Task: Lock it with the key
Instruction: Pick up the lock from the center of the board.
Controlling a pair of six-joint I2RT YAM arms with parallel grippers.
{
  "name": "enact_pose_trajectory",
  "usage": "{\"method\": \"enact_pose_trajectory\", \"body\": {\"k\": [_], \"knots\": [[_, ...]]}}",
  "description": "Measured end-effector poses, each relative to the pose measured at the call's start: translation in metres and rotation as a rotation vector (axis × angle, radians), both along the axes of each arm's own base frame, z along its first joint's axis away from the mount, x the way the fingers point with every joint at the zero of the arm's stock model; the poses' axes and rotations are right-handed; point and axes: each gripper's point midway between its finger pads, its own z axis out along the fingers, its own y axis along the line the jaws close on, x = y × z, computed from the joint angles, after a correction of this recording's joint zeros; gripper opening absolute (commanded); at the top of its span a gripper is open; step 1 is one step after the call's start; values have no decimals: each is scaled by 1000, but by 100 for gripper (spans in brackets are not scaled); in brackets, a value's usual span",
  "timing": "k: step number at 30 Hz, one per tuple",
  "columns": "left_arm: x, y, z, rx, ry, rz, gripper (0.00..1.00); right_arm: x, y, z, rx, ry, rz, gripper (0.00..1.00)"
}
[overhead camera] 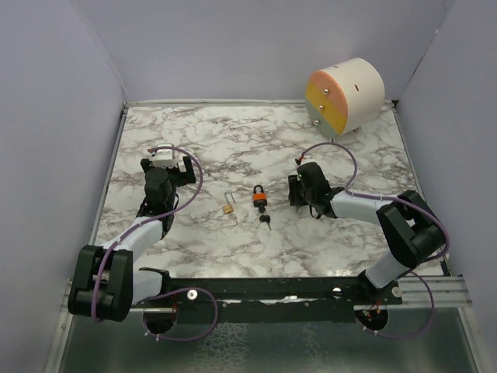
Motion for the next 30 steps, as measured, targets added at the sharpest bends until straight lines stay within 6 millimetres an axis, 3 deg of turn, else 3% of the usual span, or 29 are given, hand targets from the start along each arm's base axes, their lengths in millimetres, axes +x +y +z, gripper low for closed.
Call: {"method": "enact_pose_trajectory", "body": {"k": [30], "knots": [[0, 1, -1, 2, 3, 6, 98, 3, 0, -1, -52, 22, -44, 42]]}}
